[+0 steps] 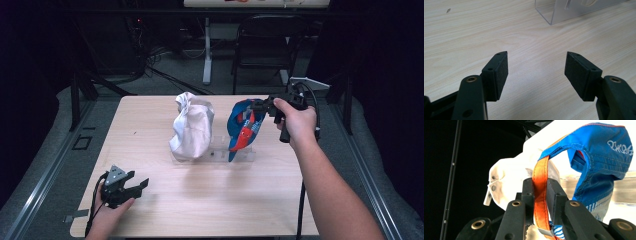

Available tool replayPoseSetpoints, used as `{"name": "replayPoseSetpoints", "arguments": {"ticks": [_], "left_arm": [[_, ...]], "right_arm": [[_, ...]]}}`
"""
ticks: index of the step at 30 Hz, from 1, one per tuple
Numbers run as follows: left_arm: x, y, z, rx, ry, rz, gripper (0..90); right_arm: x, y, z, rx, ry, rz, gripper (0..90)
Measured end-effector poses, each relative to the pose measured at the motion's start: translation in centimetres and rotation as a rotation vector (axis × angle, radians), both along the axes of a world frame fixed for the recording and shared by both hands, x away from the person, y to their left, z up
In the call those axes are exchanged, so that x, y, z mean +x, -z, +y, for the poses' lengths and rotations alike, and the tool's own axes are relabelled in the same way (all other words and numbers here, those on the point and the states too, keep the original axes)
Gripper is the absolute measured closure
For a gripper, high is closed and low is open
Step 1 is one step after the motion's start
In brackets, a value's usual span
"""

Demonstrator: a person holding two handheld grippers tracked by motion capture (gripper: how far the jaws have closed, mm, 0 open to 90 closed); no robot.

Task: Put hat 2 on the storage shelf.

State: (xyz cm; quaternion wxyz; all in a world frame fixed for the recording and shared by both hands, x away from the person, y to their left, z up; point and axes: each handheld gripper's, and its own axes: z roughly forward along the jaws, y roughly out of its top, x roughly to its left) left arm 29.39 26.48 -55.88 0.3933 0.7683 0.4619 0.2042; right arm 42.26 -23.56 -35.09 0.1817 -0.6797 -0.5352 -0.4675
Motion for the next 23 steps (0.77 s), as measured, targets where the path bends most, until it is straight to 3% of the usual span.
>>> {"name": "replayPoseSetpoints", "arguments": {"ticks": [12, 19, 23], "left_arm": [[0.0, 0.0, 0.1, 0.003, 0.003, 0.007, 36.0], [0.0, 0.0, 0.1, 0.008, 0.002, 0.001, 36.1], [0.0, 0.1, -0.1, 0.008, 0.003, 0.003, 36.1]], "right_arm": [[-0.7, 0.4, -0.6, -0.039, -0.014, -0.011, 74.0], [-2.1, 0.1, -1.9, -0.118, 0.005, -0.086, 60.0], [-3.4, 0.6, -2.3, -0.210, 0.001, -0.135, 55.0]]}}
